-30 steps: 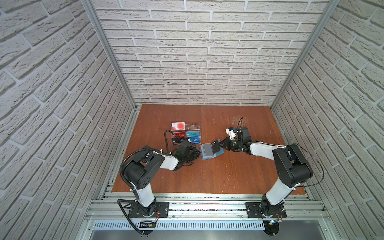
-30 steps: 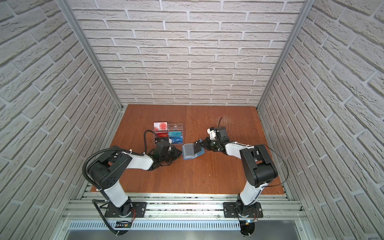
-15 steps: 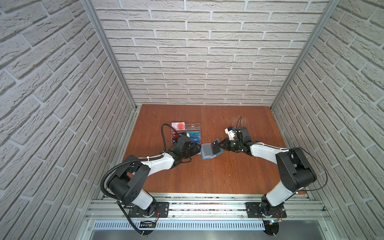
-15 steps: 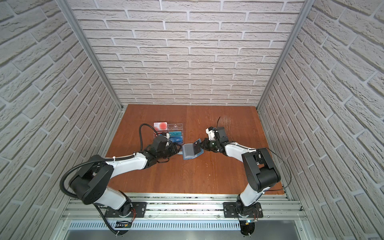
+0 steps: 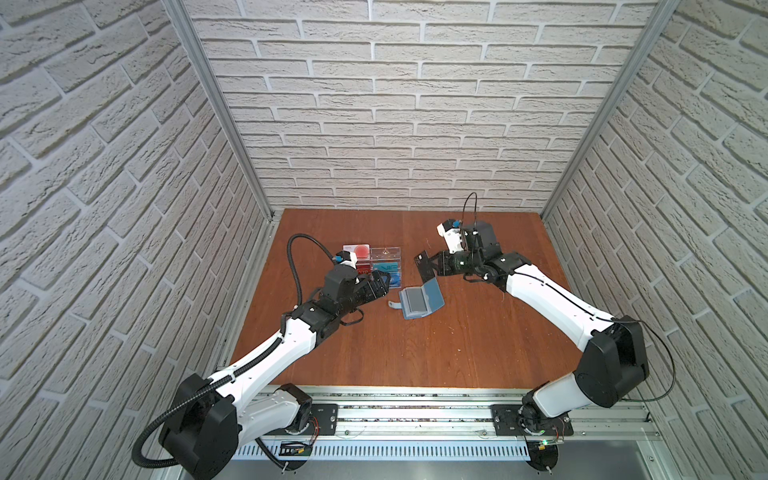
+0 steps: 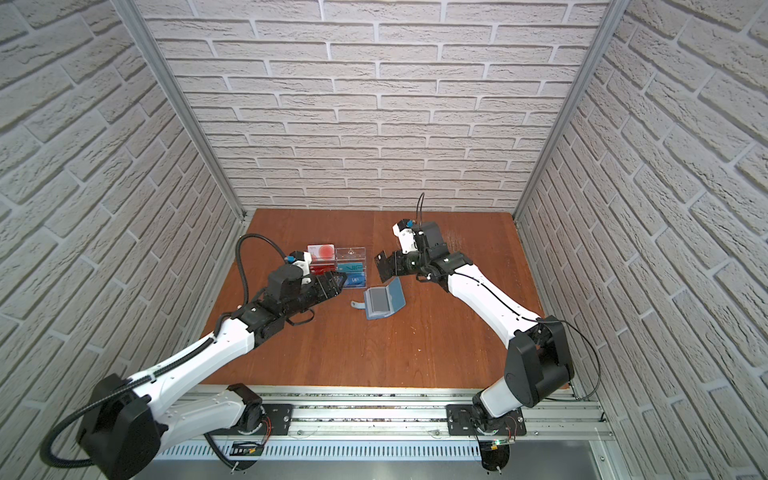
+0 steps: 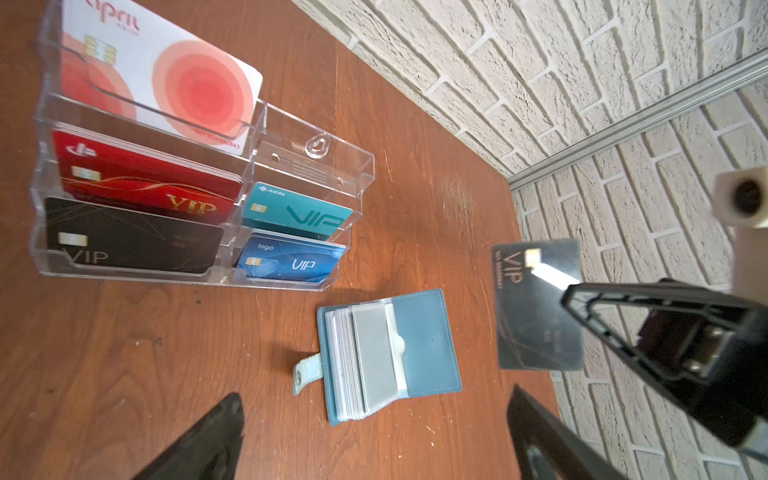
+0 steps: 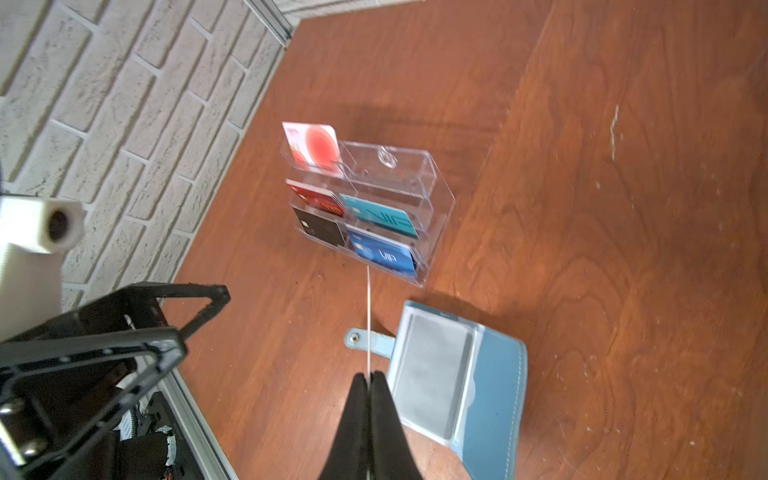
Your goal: Take the credit cards out of the card holder
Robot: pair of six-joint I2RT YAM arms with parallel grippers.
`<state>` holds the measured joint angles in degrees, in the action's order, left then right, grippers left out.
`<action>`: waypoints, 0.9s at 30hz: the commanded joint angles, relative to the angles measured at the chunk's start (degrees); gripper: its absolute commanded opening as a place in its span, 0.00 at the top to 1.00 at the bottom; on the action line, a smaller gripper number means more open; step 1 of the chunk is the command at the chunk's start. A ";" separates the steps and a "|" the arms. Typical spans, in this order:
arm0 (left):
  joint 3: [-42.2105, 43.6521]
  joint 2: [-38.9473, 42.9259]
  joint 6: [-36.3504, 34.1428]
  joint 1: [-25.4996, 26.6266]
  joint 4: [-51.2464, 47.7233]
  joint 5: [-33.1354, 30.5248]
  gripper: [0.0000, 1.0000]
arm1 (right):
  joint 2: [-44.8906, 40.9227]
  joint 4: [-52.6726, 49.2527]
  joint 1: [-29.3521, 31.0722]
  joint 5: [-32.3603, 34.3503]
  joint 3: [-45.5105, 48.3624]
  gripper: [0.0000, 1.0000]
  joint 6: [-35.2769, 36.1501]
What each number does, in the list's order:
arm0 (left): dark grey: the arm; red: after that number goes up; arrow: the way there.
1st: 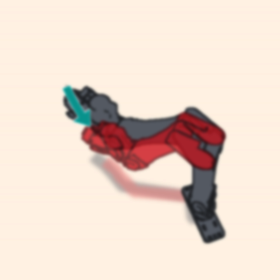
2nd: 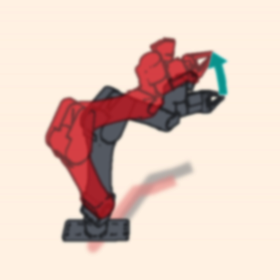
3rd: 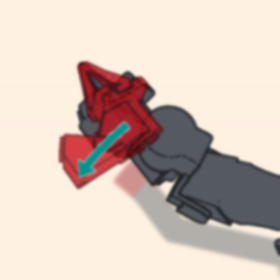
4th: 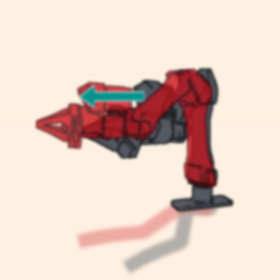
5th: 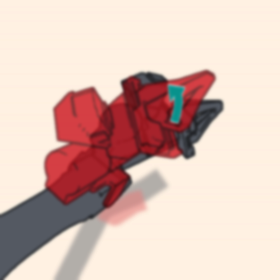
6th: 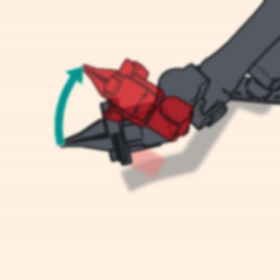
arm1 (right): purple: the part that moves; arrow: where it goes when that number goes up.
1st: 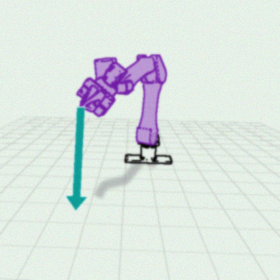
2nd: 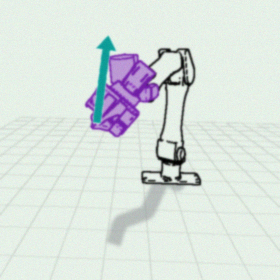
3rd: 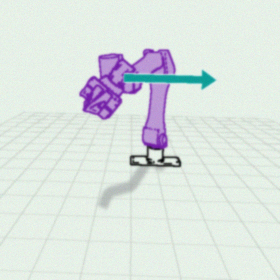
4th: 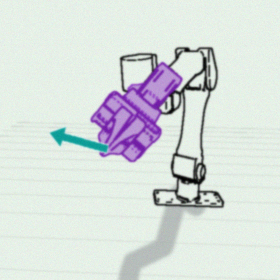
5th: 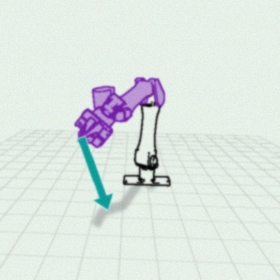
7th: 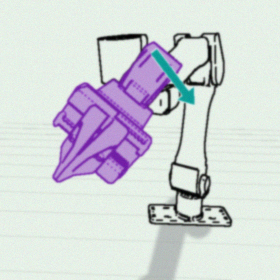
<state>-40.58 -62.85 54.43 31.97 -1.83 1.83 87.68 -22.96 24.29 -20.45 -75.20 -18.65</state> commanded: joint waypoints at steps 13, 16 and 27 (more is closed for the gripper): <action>7.80 12.07 -1.85 -6.48 -3.30 0.35 0.02 | 20.09 -32.22 5.47 -0.91 -39.23 0.94 38.17; 8.57 13.22 -1.53 -8.32 -2.88 1.84 0.02 | 24.44 -36.56 6.75 -1.73 -45.73 0.94 44.56; 16.96 16.80 3.04 -21.37 4.88 14.17 0.02 | 46.24 -50.54 12.72 -5.85 -75.45 0.95 51.56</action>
<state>-25.78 -46.65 55.33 13.54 -2.22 10.74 131.52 -68.53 35.24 -24.01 -146.98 29.93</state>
